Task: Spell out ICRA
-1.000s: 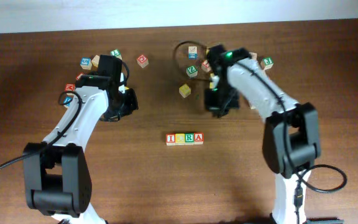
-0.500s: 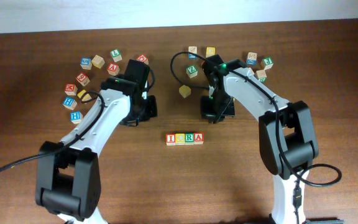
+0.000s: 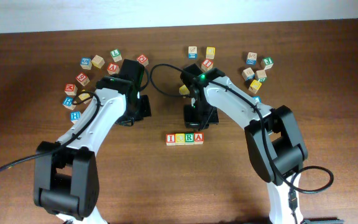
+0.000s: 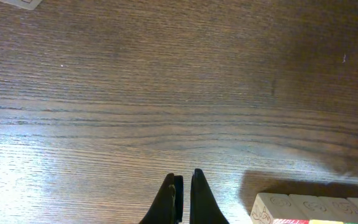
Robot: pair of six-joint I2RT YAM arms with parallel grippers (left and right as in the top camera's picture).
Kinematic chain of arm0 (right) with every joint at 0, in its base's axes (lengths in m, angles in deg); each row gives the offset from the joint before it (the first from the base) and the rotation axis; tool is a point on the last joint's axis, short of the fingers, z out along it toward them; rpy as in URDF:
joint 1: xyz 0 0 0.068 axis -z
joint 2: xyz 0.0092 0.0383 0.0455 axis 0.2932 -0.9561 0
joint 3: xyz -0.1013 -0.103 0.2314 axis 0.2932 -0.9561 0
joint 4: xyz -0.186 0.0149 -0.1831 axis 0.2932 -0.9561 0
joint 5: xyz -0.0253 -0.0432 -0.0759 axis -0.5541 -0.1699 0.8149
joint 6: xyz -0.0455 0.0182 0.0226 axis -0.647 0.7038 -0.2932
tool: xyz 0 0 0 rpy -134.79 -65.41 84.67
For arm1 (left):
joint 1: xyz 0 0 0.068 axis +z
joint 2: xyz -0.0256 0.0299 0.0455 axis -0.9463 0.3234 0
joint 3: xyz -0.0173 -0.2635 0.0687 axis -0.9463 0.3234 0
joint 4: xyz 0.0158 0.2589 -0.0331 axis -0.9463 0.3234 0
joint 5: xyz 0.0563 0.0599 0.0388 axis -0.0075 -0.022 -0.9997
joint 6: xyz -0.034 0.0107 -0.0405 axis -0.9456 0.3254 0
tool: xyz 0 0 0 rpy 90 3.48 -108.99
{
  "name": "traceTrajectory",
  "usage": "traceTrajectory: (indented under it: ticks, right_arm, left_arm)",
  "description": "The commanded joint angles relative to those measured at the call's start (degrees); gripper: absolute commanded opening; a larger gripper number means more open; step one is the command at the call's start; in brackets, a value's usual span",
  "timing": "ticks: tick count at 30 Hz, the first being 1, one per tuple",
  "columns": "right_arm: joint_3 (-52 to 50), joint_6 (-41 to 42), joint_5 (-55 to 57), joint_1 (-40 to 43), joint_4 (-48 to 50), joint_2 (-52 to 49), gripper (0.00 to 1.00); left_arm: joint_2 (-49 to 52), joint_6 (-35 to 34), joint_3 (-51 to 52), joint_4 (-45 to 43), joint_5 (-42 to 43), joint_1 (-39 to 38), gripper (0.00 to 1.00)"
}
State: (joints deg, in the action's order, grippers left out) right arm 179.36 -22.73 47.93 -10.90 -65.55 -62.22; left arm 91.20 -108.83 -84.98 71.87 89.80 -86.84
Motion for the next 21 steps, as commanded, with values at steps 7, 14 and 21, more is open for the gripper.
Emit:
traceTrajectory:
  ticks: [7,14,21]
  right_arm:
    - [-0.61,0.31,0.26,-0.17,-1.97,0.17,0.04]
    - [-0.61,0.28,0.07,-0.17,-1.36,0.17,0.04]
    - [4.61,0.2,0.31,5.57,-5.51,0.2,0.04]
  left_arm:
    - [-1.25,-0.79,0.11,0.2,-0.83,0.28,0.0]
    - [-1.25,-0.79,0.11,0.17,-0.83,0.28,0.0]
    - [-1.25,-0.76,0.11,0.22,0.07,0.22,0.0]
